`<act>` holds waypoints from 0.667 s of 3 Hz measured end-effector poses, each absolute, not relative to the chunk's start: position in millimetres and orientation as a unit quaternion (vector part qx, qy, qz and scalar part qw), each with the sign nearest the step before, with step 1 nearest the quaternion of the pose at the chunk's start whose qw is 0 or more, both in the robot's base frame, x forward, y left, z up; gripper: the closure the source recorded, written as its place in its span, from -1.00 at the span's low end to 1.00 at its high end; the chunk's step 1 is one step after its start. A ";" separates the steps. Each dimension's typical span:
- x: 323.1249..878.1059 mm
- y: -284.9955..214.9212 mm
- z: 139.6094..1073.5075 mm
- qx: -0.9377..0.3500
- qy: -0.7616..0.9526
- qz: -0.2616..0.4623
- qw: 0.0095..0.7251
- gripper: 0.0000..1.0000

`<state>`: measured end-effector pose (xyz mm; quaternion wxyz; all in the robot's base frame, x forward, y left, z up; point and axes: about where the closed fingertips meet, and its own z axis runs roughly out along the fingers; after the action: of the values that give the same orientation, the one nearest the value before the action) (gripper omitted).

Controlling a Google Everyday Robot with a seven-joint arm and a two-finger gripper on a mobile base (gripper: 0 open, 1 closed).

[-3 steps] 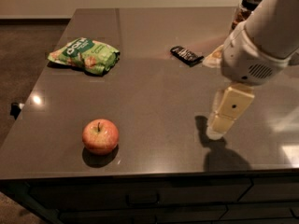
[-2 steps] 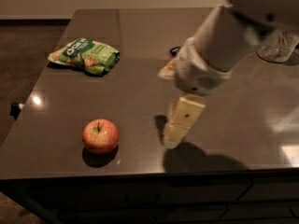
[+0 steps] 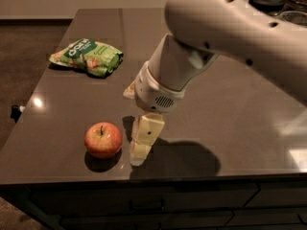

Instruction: Move apple near rxbar chocolate

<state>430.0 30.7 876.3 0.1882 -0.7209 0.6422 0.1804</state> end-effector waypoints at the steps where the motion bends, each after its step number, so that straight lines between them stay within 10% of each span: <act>1: 420.0 55.3 857.6 -0.731 0.624 0.208 0.181 -1.00; 2: 408.9 77.8 845.7 -0.738 0.606 0.237 0.179 -0.97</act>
Offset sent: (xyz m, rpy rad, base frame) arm -0.0272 0.0618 -0.0439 0.0941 0.1016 0.1332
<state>408.9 77.8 845.7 0.1791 -0.7384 0.6055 0.2369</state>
